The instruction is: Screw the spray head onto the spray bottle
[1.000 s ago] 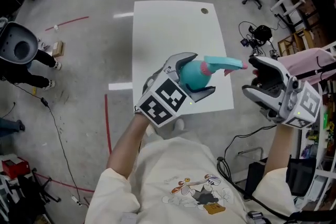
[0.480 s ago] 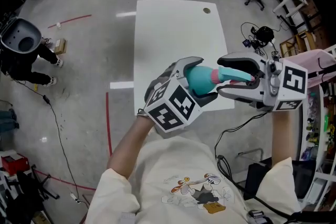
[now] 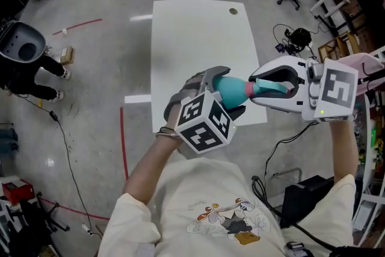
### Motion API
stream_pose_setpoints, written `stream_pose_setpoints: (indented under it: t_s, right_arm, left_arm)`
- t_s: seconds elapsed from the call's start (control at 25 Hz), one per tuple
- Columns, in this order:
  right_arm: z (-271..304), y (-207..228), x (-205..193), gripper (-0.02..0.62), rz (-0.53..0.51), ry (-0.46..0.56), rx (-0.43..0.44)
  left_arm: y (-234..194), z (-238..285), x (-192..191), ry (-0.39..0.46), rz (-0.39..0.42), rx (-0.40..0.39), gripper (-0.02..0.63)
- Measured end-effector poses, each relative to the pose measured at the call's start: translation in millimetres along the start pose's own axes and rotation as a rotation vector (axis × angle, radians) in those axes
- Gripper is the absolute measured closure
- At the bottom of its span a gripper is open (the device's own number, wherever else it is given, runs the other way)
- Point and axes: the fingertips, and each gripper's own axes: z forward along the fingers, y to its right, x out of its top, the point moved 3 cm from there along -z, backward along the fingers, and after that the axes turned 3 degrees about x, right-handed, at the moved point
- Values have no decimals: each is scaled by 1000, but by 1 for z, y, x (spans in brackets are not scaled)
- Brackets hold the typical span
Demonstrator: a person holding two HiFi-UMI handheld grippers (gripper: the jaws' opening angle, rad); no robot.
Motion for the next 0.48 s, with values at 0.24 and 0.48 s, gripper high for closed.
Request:
stream_pose_setpoints:
  t_s: [0.24,0.48]
  right_arm:
    - [2,-9,-12,466,-126,-248,15]
    - [8,-12,-19,466,-220,-400,42]
  left_arm:
    - [10,10,-2,-58,9,-61,187]
    - [16,17,-5,-76,-1,-51,187]
